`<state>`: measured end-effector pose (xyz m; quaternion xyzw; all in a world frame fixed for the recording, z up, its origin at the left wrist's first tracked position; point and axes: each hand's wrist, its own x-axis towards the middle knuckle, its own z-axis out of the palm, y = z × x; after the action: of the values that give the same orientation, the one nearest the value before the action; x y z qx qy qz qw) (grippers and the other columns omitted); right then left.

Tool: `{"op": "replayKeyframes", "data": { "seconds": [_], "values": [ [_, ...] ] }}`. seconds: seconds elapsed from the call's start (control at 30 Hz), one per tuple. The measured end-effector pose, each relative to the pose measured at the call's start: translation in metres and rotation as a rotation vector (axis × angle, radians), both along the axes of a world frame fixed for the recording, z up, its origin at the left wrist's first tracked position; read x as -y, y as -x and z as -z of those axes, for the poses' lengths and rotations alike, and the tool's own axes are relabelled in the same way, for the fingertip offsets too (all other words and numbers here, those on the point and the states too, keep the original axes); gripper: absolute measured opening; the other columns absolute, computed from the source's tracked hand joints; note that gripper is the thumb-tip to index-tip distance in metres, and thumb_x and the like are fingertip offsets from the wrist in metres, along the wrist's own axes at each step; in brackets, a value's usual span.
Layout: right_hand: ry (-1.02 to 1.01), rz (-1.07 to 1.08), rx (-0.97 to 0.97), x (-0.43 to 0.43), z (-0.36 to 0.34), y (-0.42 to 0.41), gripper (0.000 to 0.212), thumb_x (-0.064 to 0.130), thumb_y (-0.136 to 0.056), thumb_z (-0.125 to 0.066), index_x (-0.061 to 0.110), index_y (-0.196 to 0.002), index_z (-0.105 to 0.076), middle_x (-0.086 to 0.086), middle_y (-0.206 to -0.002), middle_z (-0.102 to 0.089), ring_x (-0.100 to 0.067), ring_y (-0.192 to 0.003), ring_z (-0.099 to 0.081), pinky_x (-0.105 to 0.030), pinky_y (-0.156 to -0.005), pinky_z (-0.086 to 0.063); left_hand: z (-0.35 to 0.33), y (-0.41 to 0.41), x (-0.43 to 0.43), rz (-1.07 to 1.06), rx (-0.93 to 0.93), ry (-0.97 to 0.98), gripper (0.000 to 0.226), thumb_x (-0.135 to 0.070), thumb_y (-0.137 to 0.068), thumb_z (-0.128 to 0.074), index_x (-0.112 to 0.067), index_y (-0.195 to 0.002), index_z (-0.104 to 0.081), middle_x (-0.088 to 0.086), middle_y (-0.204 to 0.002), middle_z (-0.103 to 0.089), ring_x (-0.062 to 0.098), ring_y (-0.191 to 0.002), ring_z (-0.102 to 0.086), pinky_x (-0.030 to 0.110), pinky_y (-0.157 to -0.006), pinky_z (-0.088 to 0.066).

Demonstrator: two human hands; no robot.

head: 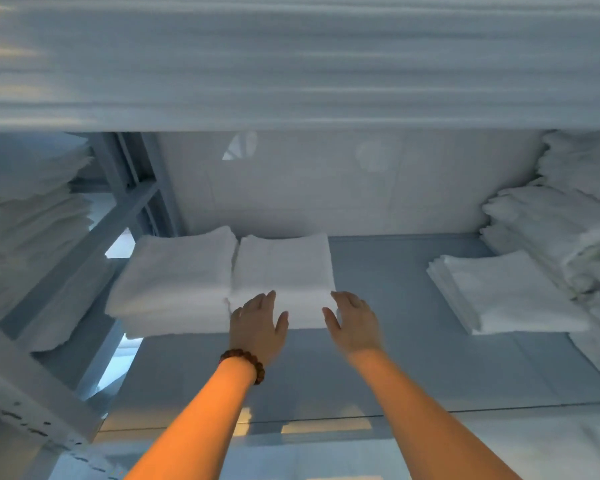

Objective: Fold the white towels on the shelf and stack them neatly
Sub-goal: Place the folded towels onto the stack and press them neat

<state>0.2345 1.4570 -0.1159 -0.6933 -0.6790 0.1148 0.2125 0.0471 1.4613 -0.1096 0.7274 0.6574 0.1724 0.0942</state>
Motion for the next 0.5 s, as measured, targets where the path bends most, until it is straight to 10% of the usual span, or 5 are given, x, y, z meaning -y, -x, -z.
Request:
{"op": "replayKeyframes", "data": {
  "seconds": [0.5],
  "values": [
    [-0.065, -0.012, 0.073, 0.010, -0.009, -0.301, 0.043, 0.035, -0.096, -0.040, 0.017, -0.136, -0.044, -0.002, -0.140, -0.045, -0.024, -0.125, -0.044, -0.038, -0.101, -0.039, 0.009, -0.315, 0.008, 0.004, 0.033, 0.060, 0.055, -0.046, -0.097, -0.029, -0.021, -0.146, -0.025, 0.004, -0.152, -0.029, 0.022, -0.138, -0.027, 0.039, -0.112, -0.021]
  ]
}}
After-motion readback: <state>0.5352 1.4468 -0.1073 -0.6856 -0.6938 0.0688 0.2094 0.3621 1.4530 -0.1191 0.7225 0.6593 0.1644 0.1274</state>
